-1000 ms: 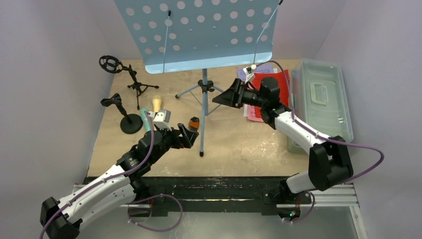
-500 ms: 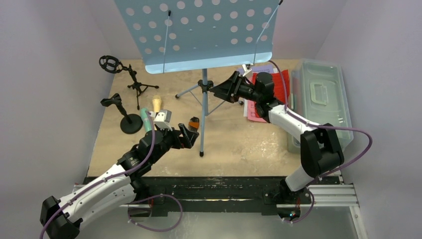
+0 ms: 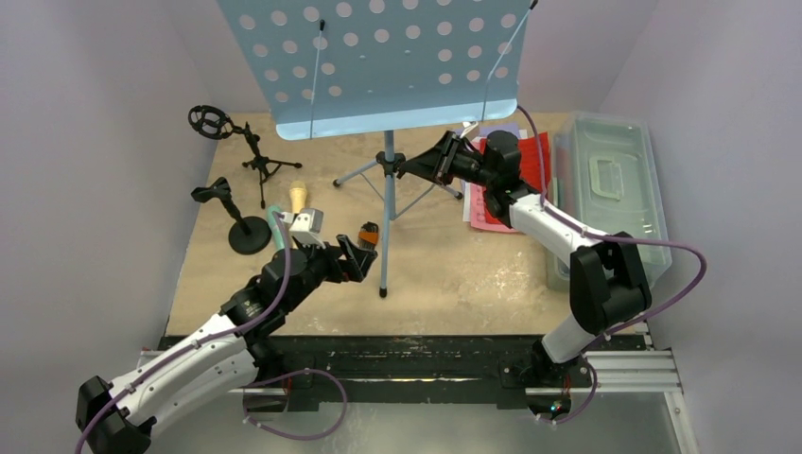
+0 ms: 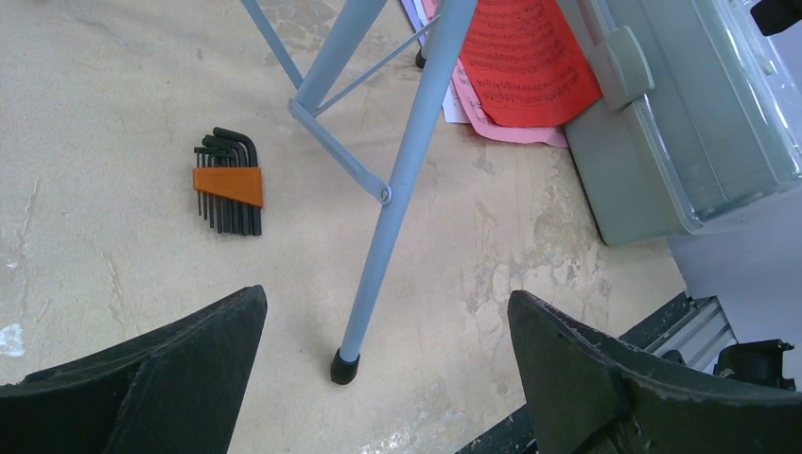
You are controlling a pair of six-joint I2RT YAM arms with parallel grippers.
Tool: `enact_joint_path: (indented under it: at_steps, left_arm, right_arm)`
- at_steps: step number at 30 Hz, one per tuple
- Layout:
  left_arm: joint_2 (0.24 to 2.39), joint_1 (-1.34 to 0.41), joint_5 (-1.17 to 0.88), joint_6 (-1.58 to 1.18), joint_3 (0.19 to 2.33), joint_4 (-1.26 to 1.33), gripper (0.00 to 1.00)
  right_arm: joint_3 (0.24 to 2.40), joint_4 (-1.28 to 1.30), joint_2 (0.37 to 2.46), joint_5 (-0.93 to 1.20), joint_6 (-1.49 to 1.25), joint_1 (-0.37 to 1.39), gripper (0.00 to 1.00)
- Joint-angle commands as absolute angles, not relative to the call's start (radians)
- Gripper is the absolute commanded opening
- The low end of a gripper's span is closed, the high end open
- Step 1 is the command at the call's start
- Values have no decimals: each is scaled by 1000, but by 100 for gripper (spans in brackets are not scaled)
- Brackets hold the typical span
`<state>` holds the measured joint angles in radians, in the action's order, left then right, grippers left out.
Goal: Pack up the instrument practice props
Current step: Unscrew the knob on the music stand.
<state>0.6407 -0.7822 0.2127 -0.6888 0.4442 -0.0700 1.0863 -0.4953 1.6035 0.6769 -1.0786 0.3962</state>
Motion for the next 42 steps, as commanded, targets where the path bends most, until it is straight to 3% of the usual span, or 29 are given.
enact_joint_path:
  at_steps: [1,3,6,11,21,33,42]
  left_arm:
    - [627,-787,207,-696,439,-55,100]
    - [623,-787,208,-696,438,-57,100]
    - [621,-788,210,-690,439,-58,99]
    - [612,-787,168,-568,434,49,100]
    - [720,-788,167,-137,388,548,99]
    - [1058,-787,209,60,483,961,97]
    - [1222,-763,254,100,609,1062,85]
  right_arm:
    - [1153,-439,1585,645,-921,401,19]
    - [1177,-381,1574,624,-808,407,10]
    - [1204,-310,1557,579,-636,420,11]
    - [1197,-285,1511,634,-519,414,54]
    - [993,-216,1294,766,-22,400,96]
    - [783,-391,1252,924,139,297,99]
    - [701,-440,1257,890,383,294,99]
